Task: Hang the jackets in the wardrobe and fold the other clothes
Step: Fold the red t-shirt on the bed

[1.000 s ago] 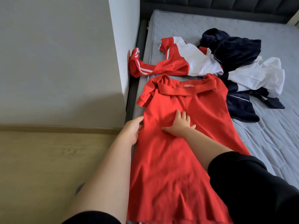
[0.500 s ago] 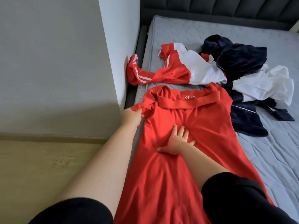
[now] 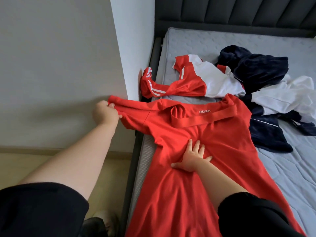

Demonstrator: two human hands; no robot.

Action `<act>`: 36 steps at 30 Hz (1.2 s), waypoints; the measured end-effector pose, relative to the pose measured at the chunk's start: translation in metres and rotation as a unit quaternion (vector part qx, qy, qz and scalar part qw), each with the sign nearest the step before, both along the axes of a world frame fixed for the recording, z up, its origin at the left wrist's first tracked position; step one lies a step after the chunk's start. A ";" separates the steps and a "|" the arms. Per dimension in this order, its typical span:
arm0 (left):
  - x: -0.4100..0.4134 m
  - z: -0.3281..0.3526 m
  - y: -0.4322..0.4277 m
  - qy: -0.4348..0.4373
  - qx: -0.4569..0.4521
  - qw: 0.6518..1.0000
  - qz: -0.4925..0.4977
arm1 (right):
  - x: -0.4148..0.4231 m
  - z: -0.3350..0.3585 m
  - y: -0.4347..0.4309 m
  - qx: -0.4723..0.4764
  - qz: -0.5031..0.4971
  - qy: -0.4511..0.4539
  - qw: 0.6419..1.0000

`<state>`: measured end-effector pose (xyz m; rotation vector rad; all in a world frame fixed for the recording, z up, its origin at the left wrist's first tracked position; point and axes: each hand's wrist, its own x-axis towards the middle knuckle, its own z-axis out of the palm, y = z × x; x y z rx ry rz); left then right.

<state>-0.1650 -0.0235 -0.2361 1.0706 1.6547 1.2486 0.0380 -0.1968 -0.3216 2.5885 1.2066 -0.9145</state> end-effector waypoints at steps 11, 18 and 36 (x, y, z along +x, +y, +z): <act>0.051 -0.059 -0.106 -0.008 -0.187 0.978 -0.092 | -0.003 0.000 -0.004 0.028 -0.009 -0.007 1.000; 0.054 -0.057 -0.116 0.134 -0.182 0.932 -0.284 | -0.004 0.002 -0.003 0.017 -0.006 -0.012 1.000; 0.030 -0.069 -0.103 -0.179 -0.320 0.912 -0.186 | 0.000 -0.006 -0.001 0.014 -0.001 -0.014 1.000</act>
